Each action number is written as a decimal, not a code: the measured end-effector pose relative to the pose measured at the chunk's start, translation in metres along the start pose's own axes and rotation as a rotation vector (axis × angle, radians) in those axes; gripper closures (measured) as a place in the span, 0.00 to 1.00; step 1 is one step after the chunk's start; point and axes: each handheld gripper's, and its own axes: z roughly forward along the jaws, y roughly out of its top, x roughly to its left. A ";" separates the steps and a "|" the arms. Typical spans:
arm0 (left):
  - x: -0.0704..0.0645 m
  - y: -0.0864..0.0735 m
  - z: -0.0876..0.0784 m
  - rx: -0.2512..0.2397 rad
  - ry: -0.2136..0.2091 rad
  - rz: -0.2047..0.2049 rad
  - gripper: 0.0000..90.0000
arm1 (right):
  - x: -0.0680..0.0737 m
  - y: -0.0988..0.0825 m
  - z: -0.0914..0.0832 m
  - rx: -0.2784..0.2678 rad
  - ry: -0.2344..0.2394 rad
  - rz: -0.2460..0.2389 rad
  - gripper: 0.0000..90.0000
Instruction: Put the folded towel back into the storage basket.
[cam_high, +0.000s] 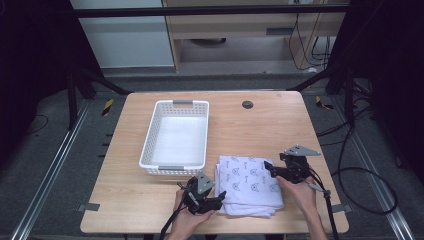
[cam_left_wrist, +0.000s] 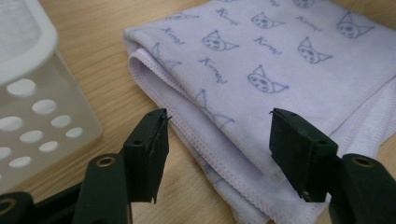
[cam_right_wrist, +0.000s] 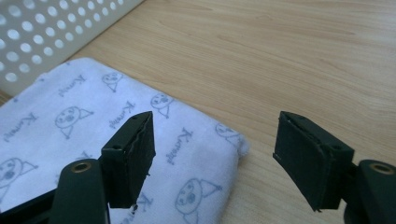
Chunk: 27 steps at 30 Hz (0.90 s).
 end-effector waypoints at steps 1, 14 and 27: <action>0.000 0.000 0.001 0.006 0.004 -0.001 0.41 | 0.000 -0.001 0.001 0.006 0.000 0.004 0.32; 0.000 -0.005 0.013 0.033 -0.005 -0.026 0.39 | 0.001 -0.009 0.016 0.068 -0.017 -0.004 0.34; 0.001 -0.008 0.020 0.062 -0.007 -0.030 0.36 | 0.003 -0.013 0.024 0.106 -0.011 -0.016 0.37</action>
